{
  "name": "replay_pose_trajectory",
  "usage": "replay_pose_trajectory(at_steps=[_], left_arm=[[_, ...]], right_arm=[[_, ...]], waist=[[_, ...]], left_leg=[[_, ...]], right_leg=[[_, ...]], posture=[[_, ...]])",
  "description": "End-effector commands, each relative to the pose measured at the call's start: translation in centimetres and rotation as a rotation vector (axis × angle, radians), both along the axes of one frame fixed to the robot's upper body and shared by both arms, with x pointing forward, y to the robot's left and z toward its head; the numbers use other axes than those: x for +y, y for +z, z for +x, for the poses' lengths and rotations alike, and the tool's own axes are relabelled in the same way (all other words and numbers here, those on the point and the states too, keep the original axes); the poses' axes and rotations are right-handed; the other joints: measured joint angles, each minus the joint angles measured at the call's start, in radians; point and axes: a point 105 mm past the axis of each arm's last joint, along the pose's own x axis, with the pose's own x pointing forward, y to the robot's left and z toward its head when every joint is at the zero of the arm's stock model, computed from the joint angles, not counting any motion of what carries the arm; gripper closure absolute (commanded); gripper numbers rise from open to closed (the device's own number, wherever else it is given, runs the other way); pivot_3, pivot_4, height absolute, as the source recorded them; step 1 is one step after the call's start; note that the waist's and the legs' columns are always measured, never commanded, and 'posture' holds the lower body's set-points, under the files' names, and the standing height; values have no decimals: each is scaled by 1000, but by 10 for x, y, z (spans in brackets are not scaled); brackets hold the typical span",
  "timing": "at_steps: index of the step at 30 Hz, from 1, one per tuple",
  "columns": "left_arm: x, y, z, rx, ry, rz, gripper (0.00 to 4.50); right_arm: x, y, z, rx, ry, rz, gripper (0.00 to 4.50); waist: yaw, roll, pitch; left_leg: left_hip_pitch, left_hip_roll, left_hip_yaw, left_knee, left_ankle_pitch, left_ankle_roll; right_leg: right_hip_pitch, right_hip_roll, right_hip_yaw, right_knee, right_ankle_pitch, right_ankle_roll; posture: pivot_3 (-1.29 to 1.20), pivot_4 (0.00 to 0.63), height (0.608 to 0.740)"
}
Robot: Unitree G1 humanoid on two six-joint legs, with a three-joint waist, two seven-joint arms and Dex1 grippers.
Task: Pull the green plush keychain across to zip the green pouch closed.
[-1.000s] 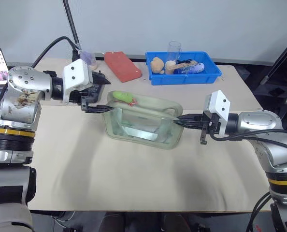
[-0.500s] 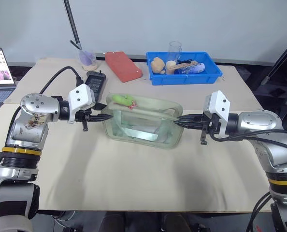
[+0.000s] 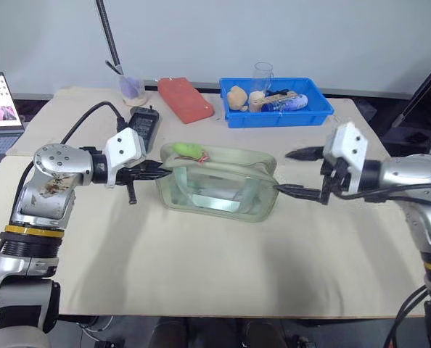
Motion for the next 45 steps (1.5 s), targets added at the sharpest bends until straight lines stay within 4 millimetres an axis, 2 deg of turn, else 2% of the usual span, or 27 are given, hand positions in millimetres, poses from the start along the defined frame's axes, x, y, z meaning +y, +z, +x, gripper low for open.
replay_pose_trajectory(at_steps=[1, 4, 8, 13, 16, 19, 24, 26, 29, 30, 35, 40, 45], left_arm=[[-2, 12, -3, -46, -13, -9, 4500], [-3, 12, -3, -43, -10, -8, 4500], [-5, 12, -3, -42, -12, -7, 4500], [-8, 11, -4, -37, -18, -4, 4500], [-9, 11, -4, -35, -20, -3, 4500], [-10, 11, -5, -35, -21, -4, 4500], [-10, 10, -7, -31, -20, -5, 4500], [-10, 9, -7, -29, -20, -7, 4500], [-10, 7, -6, -23, -22, -6, 4500], [-10, 6, -6, -20, -24, -3, 4500], [-6, 8, 1, -42, -16, -3, 4500], [1, 5, 7, -59, -17, 31, 4500], [7, 3, 14, -62, 1, 42, 4500]], right_arm=[[36, 27, -11, -98, 95, 78, 22], [76, 29, -11, -109, 163, 122, 22], [116, 22, -5, -103, 210, 113, 22], [146, 20, 7, -101, 222, 118, 22], [152, 18, 16, -109, 212, 107, 22], [152, 17, 23, -122, 194, 96, 824], [151, 18, 23, -118, 203, 116, 2569], [151, 27, 19, -89, 216, 190, 3272], [144, 36, 17, -56, 202, 263, 4305], [140, 40, 18, -47, 187, 287, 4465], [96, 52, 30, -75, -6, 358, 4465], [31, 41, 40, -124, -257, 296, 4465], [-16, 30, 36, -133, -411, 252, 4465]], waist=[[-6, 0, 0], [-7, 0, 0], [-3, 0, 0], [2, 0, 0], [2, 0, 0], [2, 0, 0], [0, 0, 0], [0, 0, 0], [1, 0, 0], [2, 0, 0], [4, 0, 0], [4, 0, 0], [-2, 0, 0]], left_leg=[[1, 0, 0, 0, 0, 0], [2, 1, -1, -1, 0, 0], [1, 1, 0, 0, 0, 0], [0, 0, 0, 0, 0, 0], [0, 0, 0, 0, 0, 0], [0, 0, 0, 0, 0, 0], [0, 1, 0, 0, 0, 0], [0, 1, 0, 0, 0, 0], [0, 1, 0, -1, 0, 0], [0, 1, 0, -1, 0, 0], [-1, 1, 0, 0, 0, 0], [-1, 0, 0, -1, 0, 0], [-1, 0, 0, -1, 0, 0]], right_leg=[[0, 1, 0, 1, 0, 0], [0, 1, 0, 3, 0, 0], [-1, 1, 0, 4, 0, -1], [-1, 1, 0, 3, -1, -1], [-1, 1, 0, 3, -1, -1], [-1, 1, 0, 3, 0, -1], [-2, 1, 0, 4, 0, 0], [-2, 1, 0, 4, 0, 0], [-2, 1, 0, 4, 0, 0], [-1, 1, 0, 4, 0, 0], [-1, 0, 0, 3, 0, 0], [-1, 0, -1, 2, -2, -3], [-2, 0, -1, 2, -1, -2]], posture=[[0, 150, 740], [0, 150, 740], [0, 150, 740], [0, 150, 740], [0, 150, 740], [0, 150, 740], [0, 150, 740], [0, 150, 740], [0, 150, 740], [0, 150, 740], [0, 150, 740], [0, 150, 740], [0, 150, 740]])
